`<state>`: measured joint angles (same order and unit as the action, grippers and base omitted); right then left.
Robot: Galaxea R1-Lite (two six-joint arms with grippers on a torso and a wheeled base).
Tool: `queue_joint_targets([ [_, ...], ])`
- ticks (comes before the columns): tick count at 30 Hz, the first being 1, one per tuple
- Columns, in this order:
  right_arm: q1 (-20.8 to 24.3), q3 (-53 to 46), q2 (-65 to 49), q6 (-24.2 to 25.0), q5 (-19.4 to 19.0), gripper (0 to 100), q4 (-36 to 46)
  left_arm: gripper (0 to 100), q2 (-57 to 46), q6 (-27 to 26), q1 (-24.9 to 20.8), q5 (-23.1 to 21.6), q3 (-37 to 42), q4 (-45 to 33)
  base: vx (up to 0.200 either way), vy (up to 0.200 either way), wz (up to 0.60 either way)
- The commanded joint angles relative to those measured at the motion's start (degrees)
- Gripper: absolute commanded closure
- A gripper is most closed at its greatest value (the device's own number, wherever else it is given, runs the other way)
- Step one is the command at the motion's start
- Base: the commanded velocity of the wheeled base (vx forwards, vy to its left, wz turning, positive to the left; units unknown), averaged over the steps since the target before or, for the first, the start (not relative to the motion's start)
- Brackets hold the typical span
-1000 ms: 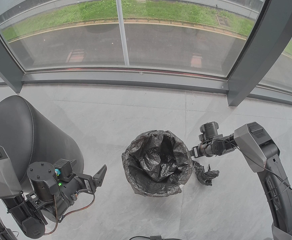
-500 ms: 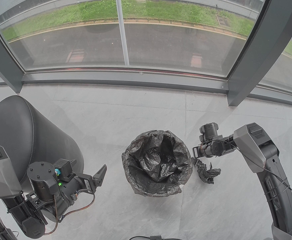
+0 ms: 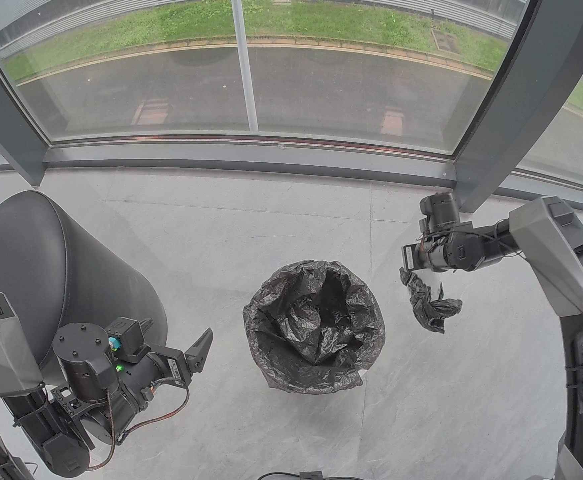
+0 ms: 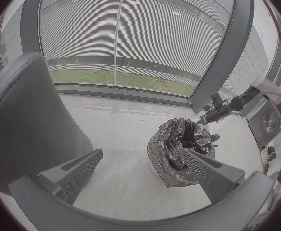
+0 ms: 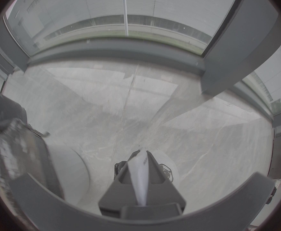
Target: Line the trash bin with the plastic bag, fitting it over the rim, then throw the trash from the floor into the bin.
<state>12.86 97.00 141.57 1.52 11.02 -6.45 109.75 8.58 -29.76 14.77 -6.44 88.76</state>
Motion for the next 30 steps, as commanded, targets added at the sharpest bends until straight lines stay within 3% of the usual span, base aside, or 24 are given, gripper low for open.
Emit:
queue_joint_targets([
  [1, 3.3, -16.1, -23.4, 0.2, 1.3, 100, -4.5, 0, -1.0, 0.1, 0.0, 0.0, 0.1, 0.0, 0.0, 0.0, 0.0],
  [6, 9.5, -25.3, -30.7, 0.2, 0.7, 100, -14.7, 0, -1.7, 0.1, -0.2, 0.0, 0.2, 0.0, 0.0, 0.0, 0.0],
  [10, 19.1, -32.0, -33.6, 2.9, 1.8, 100, -25.5, 0, -2.0, 0.1, -0.2, 0.1, 0.3, 0.0, 0.0, 0.0, 0.0],
  [14, 26.9, -32.7, -33.0, 4.7, 5.7, 100, -28.9, 0, -3.0, 0.0, -0.2, 0.1, 0.3, 0.0, 0.0, 0.0, 0.0],
  [18, 31.8, -32.0, -30.6, 4.5, 7.5, 100, -31.3, 0, -3.6, -0.1, -0.2, 0.1, 0.4, 0.0, 0.0, 0.0, 0.0],
  [25, 34.1, -31.1, -23.6, 4.5, 8.8, 100, -32.4, 0, -3.6, -0.2, -0.2, 0.1, 0.5, 0.0, 0.0, 0.0, 0.0],
  [30, 33.9, -31.0, -17.9, 4.5, 12.4, 100, -38.6, 0, -3.5, -0.2, -0.2, 0.1, 0.5, 0.0, 0.0, 0.0, 0.0],
])
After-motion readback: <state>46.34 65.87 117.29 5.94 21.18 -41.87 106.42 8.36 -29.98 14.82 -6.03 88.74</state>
